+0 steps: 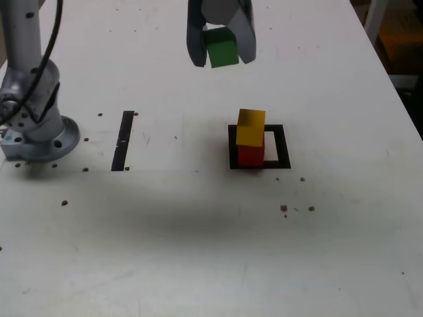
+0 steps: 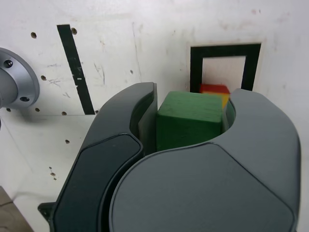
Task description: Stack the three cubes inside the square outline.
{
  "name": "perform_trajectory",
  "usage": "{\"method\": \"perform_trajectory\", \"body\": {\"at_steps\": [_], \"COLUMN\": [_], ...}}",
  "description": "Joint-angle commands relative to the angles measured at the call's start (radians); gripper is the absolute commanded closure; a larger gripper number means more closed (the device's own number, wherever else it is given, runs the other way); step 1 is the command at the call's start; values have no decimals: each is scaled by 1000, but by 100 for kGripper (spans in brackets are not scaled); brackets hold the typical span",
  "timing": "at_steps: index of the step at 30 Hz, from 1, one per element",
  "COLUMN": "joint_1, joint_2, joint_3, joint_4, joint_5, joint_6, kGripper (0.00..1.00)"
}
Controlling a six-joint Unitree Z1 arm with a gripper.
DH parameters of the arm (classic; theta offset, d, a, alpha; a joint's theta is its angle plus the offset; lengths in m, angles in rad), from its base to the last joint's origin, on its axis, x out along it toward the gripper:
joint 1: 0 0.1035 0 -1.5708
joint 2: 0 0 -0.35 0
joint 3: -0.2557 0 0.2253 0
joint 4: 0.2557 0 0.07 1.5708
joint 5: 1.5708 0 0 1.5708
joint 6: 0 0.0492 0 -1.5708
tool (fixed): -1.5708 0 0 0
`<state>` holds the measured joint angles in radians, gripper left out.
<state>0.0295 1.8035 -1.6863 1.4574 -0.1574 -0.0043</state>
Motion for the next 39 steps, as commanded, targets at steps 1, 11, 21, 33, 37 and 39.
{"method": "perform_trajectory", "body": {"at_steps": [1,11,21,33,37,39], "joint_1": [-29,-110,-139,-157,-158,-158], "joint_2": [2,79,134,213,233,237], "joint_3": [-10,-55,-86,-86,-88,-88], "joint_4": [5,13,23,-2,-13,-16], "joint_5": [0,5,3,-2,-4,-4], "joint_6": [1,3,2,2,1,1], "kGripper": [79,79,79,79,79,79]}}
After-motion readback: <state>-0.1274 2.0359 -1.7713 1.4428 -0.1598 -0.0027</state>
